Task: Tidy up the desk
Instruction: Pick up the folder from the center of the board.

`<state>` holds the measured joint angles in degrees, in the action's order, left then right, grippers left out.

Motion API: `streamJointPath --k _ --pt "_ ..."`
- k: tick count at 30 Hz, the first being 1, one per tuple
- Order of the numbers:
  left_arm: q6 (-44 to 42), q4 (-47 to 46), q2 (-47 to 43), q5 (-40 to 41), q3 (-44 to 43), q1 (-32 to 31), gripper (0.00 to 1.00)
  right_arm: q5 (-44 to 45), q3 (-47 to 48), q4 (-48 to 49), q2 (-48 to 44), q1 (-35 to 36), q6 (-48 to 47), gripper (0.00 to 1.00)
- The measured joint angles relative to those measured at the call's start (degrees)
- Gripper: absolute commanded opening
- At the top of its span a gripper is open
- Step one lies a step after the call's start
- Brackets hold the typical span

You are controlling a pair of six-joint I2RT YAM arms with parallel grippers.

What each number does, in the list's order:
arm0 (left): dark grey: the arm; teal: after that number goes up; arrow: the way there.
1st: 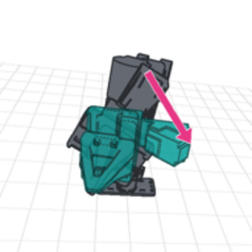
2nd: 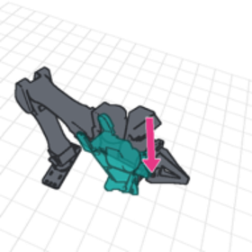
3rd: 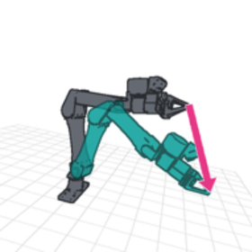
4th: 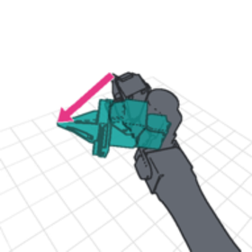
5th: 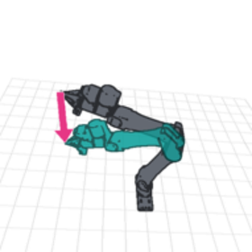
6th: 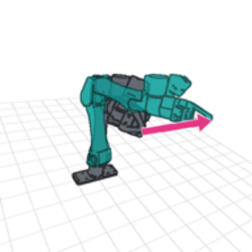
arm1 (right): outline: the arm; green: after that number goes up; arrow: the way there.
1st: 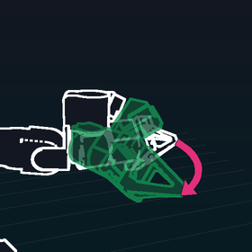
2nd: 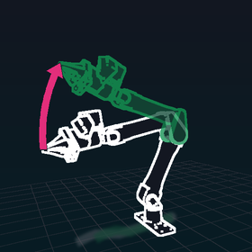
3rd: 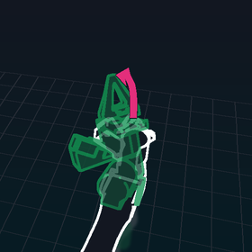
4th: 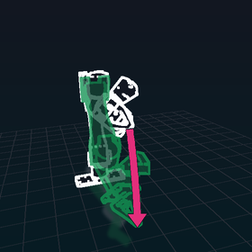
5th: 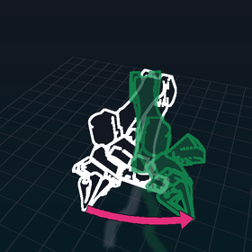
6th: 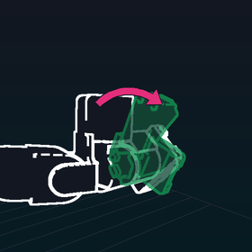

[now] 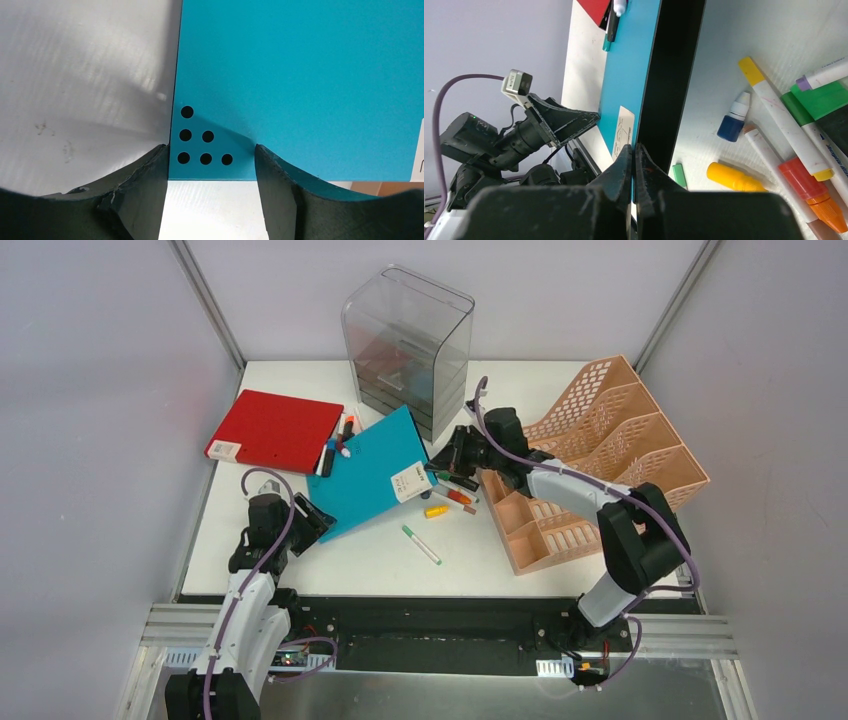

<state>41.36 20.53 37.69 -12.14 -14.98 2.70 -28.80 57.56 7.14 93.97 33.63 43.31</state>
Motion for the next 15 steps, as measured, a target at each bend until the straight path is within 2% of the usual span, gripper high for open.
streamJointPath --k 15 --pt "1.66 -0.13 -1.95 -8.5 0.04 0.0 0.62 -0.61 0.09 -6.88 -7.82 -0.59 -7.61 0.0"
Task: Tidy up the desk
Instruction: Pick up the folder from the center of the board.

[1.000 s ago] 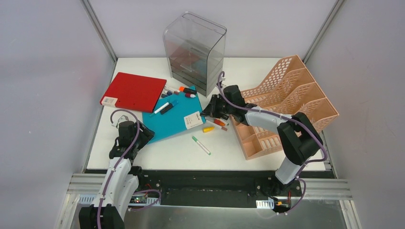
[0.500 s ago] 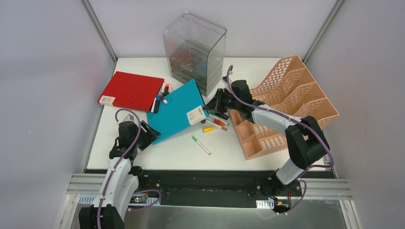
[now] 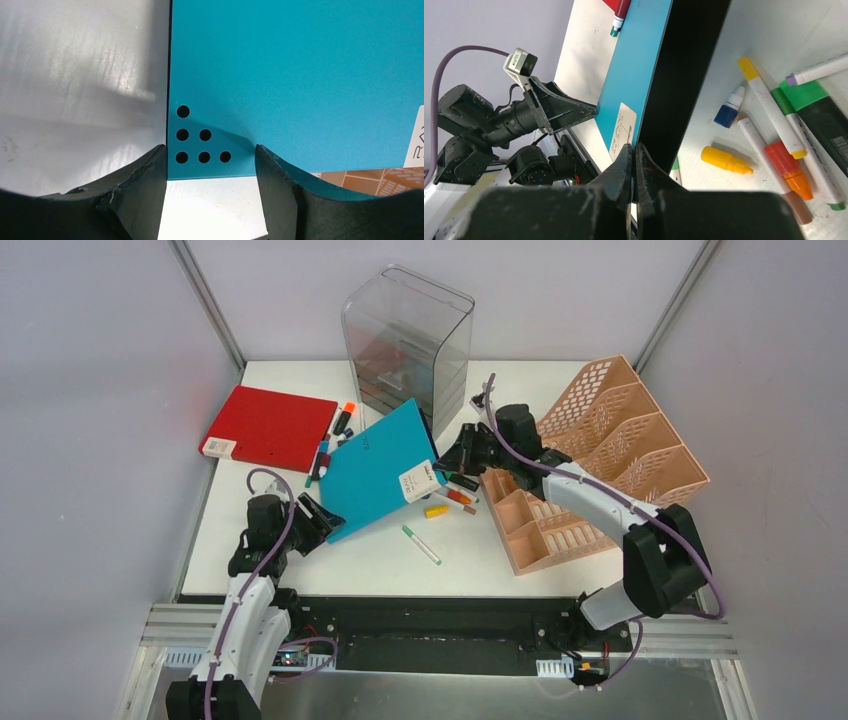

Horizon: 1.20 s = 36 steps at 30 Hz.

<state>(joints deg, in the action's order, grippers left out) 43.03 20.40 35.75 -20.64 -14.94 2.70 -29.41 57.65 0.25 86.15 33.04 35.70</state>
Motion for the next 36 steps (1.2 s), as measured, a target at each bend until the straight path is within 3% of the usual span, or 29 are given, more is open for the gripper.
streamJointPath --k 17,36 --pt "1.84 -6.67 1.44 -10.49 2.62 -0.17 0.6 -2.47 0.57 -9.42 -7.32 -1.73 -14.34 0.0" --pt "3.28 -13.51 8.76 -11.69 3.63 -11.78 0.6 -9.51 0.2 -17.9 -12.44 -5.88 -22.53 0.0"
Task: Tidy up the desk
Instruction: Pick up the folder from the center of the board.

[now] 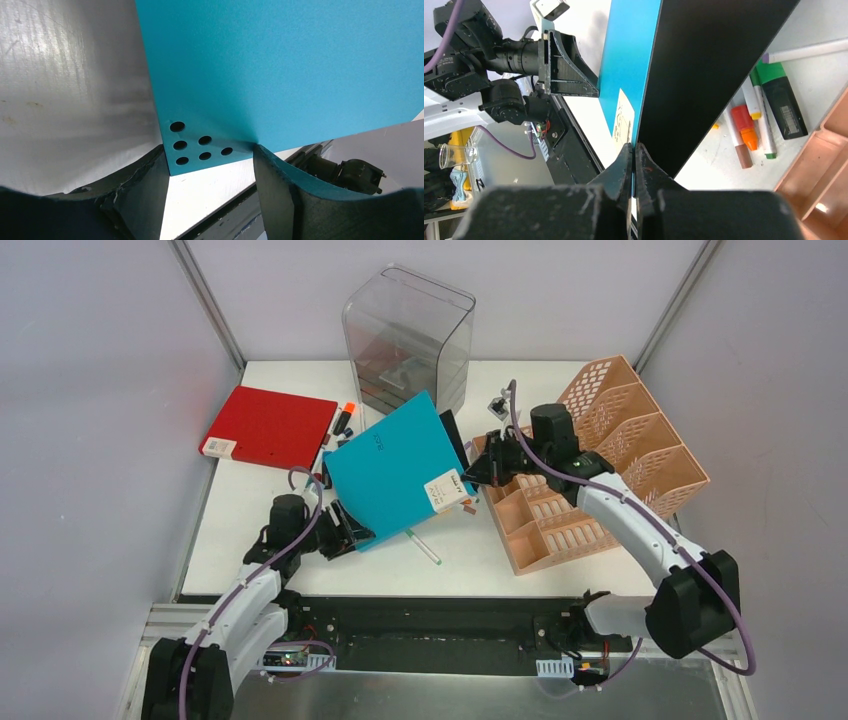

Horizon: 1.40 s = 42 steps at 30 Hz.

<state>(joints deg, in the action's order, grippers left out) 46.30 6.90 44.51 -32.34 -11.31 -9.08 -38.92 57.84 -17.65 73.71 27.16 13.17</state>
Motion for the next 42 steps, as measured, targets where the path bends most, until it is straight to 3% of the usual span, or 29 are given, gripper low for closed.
streamJointPath --k 13,42 --pt "0.44 -0.44 -1.6 -0.81 0.02 -1.11 0.64 -3.43 -4.63 -3.28 -2.03 -5.35 1.14 0.0" --pt "-0.55 11.8 -9.44 0.96 -4.72 -1.49 0.82 -11.15 -10.27 9.01 3.82 -11.17 13.75 0.0"
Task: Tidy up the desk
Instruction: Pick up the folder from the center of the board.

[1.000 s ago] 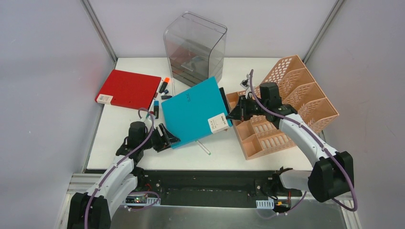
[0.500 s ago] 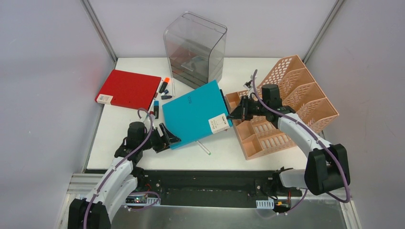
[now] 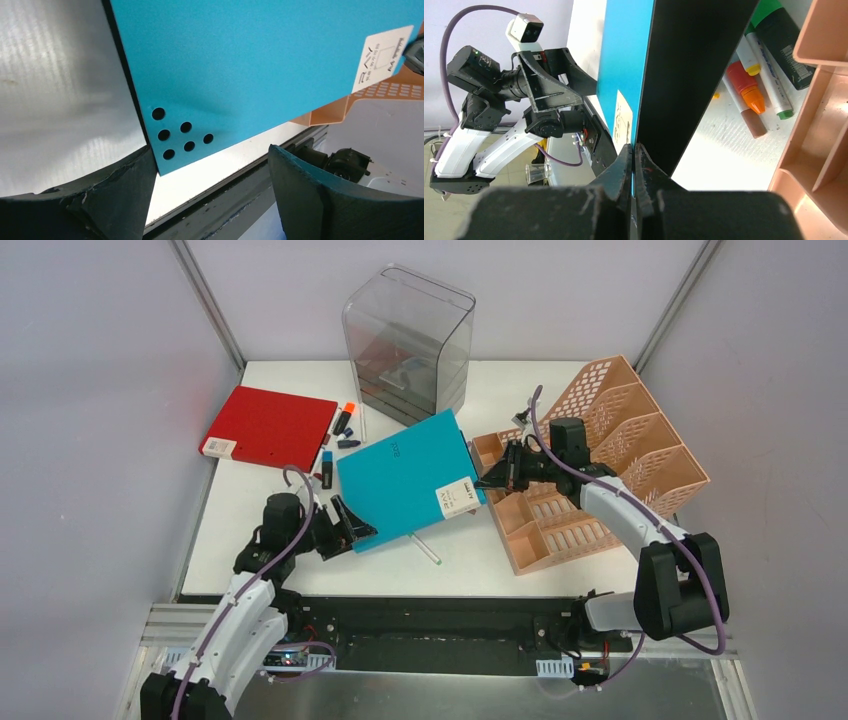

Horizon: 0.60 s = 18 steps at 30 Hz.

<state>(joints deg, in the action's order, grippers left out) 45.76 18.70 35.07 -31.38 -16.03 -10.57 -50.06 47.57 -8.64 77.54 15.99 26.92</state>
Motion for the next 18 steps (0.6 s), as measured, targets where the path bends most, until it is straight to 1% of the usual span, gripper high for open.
streamJointPath --k 4,11,13,18 --pt "0.2 2.58 0.37 2.16 -0.13 0.0 0.86 -0.46 -0.72 0.31 0.0 -0.17 0.5 0.0" --pt "0.72 7.89 -3.37 7.63 -1.84 0.0 0.87 -0.94 -1.05 1.22 0.02 -0.61 1.18 0.0" --pt "0.48 8.52 -4.72 8.13 -2.38 0.0 0.93 -1.14 -1.05 1.53 0.07 -0.61 1.29 0.0" --pt "-2.27 7.69 -9.44 6.82 -4.24 -1.11 0.94 -1.42 -1.05 1.86 0.57 -0.72 1.57 0.0"
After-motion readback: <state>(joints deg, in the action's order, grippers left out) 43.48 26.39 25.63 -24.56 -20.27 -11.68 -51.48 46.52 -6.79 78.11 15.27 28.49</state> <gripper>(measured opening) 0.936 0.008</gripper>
